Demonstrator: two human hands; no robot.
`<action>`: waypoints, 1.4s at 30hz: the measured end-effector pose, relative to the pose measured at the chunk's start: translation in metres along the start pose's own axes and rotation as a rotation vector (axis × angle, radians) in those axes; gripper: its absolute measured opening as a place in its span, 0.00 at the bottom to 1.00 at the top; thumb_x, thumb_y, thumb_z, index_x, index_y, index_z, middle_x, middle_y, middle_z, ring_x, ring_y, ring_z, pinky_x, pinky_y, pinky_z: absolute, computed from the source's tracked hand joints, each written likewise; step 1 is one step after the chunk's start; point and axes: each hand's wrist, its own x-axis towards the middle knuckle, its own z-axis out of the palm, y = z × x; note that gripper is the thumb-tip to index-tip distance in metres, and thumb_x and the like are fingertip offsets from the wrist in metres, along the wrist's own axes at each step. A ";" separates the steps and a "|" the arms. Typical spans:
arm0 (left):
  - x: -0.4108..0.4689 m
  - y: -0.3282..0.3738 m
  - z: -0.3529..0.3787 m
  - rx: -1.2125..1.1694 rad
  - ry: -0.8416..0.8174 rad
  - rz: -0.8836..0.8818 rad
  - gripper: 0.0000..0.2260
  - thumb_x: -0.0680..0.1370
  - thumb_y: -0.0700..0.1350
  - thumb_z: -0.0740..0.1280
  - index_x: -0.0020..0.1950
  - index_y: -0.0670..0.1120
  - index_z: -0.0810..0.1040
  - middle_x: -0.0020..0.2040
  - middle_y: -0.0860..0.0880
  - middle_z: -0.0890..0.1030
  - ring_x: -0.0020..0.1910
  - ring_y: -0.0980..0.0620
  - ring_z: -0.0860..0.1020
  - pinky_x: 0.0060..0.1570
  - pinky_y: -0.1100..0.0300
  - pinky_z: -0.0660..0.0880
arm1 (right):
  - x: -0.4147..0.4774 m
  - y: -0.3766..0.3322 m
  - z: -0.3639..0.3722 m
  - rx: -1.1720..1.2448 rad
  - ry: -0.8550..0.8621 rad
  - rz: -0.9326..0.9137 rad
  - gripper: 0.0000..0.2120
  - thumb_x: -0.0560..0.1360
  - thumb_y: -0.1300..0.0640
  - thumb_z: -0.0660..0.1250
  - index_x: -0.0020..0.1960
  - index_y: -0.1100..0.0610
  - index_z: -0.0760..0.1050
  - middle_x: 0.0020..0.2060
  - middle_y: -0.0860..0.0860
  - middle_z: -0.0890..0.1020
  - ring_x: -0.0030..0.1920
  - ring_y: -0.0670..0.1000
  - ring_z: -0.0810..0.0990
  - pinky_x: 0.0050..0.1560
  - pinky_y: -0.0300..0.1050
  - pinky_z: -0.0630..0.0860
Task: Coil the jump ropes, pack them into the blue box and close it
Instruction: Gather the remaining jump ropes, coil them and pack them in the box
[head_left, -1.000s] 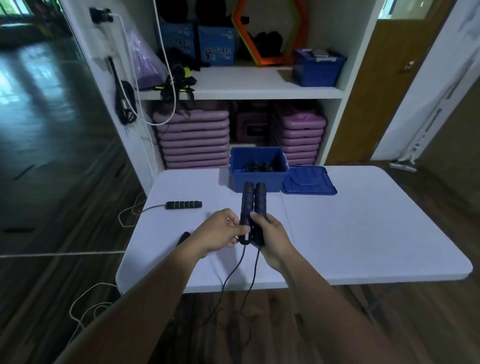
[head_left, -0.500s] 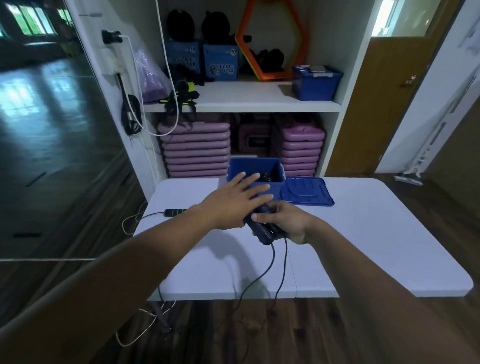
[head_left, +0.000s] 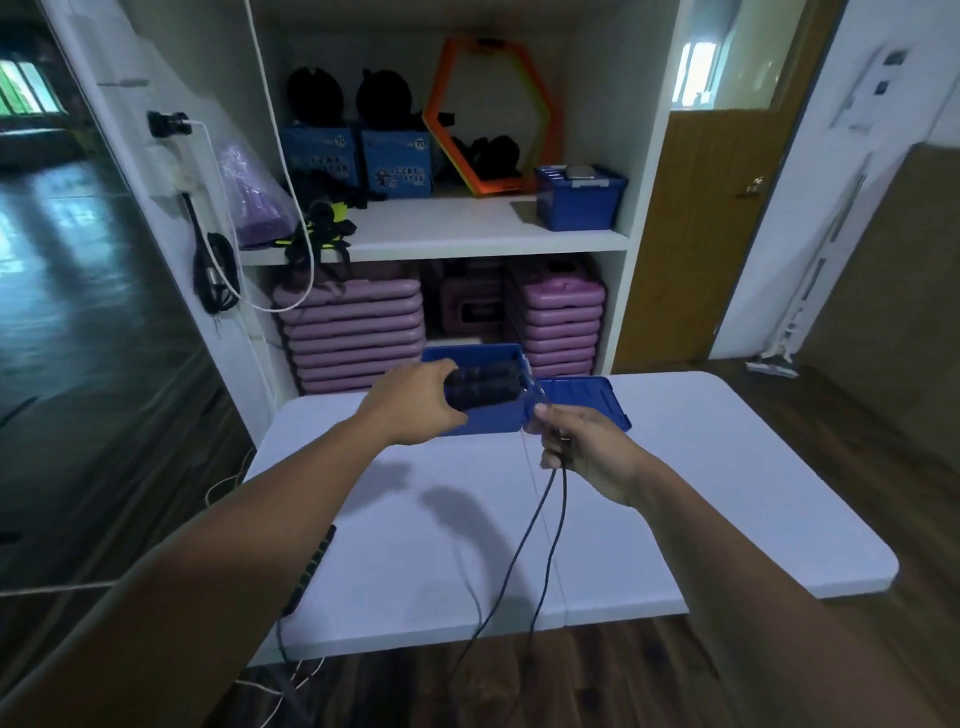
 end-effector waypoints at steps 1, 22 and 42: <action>0.001 0.002 0.000 -0.106 0.000 -0.052 0.10 0.68 0.51 0.71 0.40 0.51 0.71 0.35 0.52 0.77 0.34 0.50 0.75 0.32 0.56 0.68 | 0.001 0.000 -0.002 -0.013 0.011 -0.015 0.12 0.80 0.50 0.64 0.45 0.58 0.75 0.31 0.49 0.67 0.32 0.48 0.68 0.45 0.47 0.72; 0.057 0.023 -0.015 -1.843 0.115 -0.555 0.08 0.76 0.49 0.66 0.49 0.45 0.76 0.45 0.46 0.81 0.51 0.42 0.83 0.59 0.39 0.76 | 0.023 0.038 0.006 -0.294 0.045 0.079 0.11 0.81 0.56 0.62 0.42 0.59 0.73 0.33 0.53 0.75 0.34 0.51 0.76 0.45 0.46 0.77; 0.031 -0.044 0.023 0.017 -0.267 -0.226 0.41 0.71 0.76 0.58 0.75 0.51 0.59 0.67 0.44 0.75 0.61 0.41 0.75 0.54 0.50 0.72 | 0.044 0.033 0.022 -0.998 0.048 -0.073 0.07 0.78 0.52 0.62 0.46 0.54 0.77 0.34 0.45 0.77 0.35 0.45 0.74 0.36 0.39 0.70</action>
